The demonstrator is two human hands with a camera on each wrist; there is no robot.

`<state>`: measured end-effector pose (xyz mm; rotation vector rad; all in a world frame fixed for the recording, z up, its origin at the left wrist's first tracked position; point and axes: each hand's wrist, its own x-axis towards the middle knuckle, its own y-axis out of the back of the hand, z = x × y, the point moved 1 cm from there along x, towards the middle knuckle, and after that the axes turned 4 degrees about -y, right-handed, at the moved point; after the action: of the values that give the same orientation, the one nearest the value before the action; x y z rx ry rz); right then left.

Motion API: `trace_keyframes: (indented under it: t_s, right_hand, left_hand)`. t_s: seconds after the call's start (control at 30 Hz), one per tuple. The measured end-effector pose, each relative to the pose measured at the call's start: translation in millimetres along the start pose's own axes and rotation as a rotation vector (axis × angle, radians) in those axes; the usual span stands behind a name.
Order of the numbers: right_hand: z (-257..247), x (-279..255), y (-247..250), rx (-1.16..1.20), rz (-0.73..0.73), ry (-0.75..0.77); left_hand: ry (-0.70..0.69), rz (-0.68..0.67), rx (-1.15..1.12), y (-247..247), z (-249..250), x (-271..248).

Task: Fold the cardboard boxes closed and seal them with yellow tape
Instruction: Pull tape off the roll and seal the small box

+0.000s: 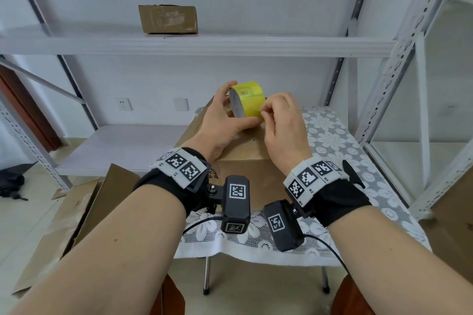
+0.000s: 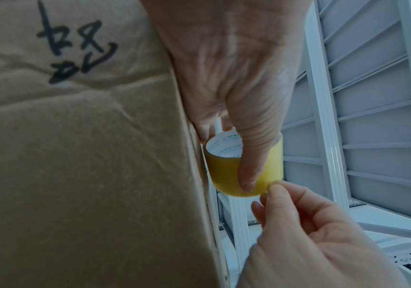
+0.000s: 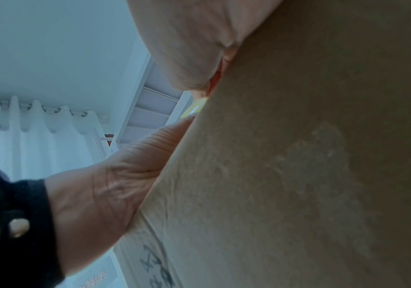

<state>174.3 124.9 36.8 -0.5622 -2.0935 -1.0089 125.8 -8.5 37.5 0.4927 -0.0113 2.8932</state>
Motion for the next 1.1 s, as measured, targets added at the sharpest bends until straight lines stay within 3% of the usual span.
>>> trace_keyframes:
  t_s: [0.5,0.83,1.1]
  right_hand:
    - [-1.3,-1.3,1.4,0.017,0.037,0.016]
    - [1.2,-0.1,-1.3,0.082,0.023,-0.084]
    - [-0.3,-2.0,-1.1,0.033,0.088,0.004]
  left_hand:
    - [-0.019,-0.04,-0.069,0.2,-3.9,1.6]
    - [-0.015,-0.065,-0.058,-0.3,-3.9,1.3]
    - [-0.037,-0.076,-0.023,-0.6,-3.5,-0.8]
